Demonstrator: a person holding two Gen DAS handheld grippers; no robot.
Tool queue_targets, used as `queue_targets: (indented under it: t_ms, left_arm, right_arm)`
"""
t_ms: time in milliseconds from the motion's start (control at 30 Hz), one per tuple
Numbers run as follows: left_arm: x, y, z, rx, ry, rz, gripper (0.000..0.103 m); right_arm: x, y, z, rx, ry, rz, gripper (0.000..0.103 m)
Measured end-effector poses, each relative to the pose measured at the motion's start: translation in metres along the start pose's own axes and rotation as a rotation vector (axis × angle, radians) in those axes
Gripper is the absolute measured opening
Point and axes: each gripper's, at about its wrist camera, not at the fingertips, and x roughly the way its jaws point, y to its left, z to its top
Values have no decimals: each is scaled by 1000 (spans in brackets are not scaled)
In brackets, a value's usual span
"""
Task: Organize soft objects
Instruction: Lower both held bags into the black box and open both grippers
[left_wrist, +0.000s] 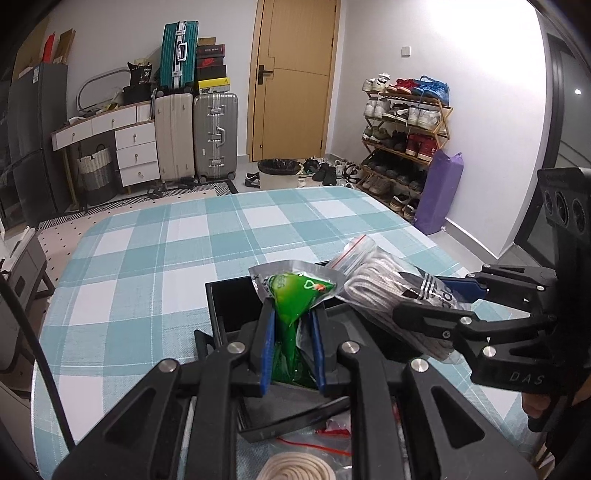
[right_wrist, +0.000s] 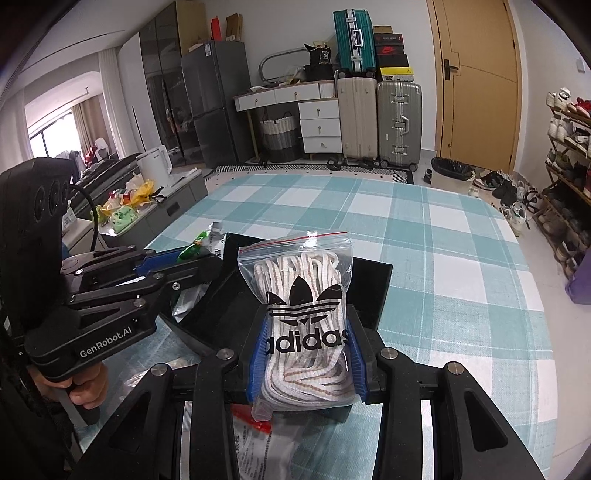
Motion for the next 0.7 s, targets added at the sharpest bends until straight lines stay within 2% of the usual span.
queue_targets:
  t_ms: [333,700]
  left_arm:
    - [14,2,-1,1,18,17,15]
    - [19,4,-5,6,32,19,16]
  right_arm:
    - [17,3,6,-35,-6,3,37]
    - [34,11,9,-91,47,3,37]
